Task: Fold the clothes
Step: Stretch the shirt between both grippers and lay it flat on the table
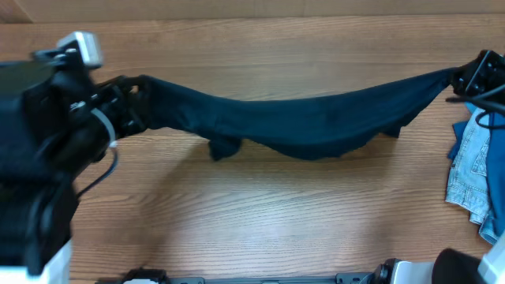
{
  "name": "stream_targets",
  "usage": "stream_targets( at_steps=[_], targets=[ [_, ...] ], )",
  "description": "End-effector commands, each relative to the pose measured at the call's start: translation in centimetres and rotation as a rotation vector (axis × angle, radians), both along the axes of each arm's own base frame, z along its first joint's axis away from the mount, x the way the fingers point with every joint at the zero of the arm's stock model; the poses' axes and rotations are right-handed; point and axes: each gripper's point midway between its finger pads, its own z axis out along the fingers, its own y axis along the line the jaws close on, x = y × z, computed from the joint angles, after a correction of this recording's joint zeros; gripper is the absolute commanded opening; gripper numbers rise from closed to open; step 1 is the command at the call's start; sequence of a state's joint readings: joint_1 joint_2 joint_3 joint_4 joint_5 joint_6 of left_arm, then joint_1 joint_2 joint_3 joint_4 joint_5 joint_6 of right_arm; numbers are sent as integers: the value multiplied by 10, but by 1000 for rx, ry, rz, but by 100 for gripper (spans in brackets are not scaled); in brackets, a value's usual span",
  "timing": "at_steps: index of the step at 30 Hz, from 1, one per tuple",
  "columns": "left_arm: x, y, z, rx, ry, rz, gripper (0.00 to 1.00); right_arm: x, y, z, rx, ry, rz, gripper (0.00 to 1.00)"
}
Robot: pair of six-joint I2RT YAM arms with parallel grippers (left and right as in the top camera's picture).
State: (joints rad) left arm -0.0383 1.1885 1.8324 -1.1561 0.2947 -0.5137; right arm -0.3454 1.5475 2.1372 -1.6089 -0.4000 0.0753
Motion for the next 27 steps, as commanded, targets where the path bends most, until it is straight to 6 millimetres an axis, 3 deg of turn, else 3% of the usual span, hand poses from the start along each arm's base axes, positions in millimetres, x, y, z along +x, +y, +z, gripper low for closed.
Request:
stream_targets(
  at_steps=[1, 7, 10, 12, 15, 18, 20, 21, 23, 24, 27],
  targets=[
    [-51, 27, 72, 109, -204, 109, 4, -33, 10, 37, -44, -120, -11, 4],
    [-105, 52, 116, 166, -319, 238, 4, -76, 28, 67, -45, -228, -35, 4],
    [-103, 68, 104, 210, -261, 319, 4, -74, 27, 67, -42, -226, -38, 4],
    [-86, 73, 91, 235, -191, 337, 4, -63, 23, 58, -30, -190, -39, 4],
    [-40, 79, 59, 294, -41, 355, 4, -31, 11, 30, 8, -78, -40, 4],
    [34, 77, 9, 365, 135, 305, 4, 15, -5, -17, 53, 63, -38, 4],
    [96, 75, -47, 403, 285, 267, 4, 56, -15, -57, 70, 141, -13, 4],
    [135, 72, -93, 414, 385, 241, 4, 83, -16, -83, 67, 166, 24, 5],
    [169, 65, -135, 402, 451, 203, 4, 108, -13, -105, 62, 173, 55, 6],
    [193, 63, -168, 403, 491, 191, 5, 128, -8, -126, 62, 182, 80, 8],
    [225, 61, -215, 406, 531, 170, 10, 162, 1, -168, 62, 203, 115, 16]
  ],
)
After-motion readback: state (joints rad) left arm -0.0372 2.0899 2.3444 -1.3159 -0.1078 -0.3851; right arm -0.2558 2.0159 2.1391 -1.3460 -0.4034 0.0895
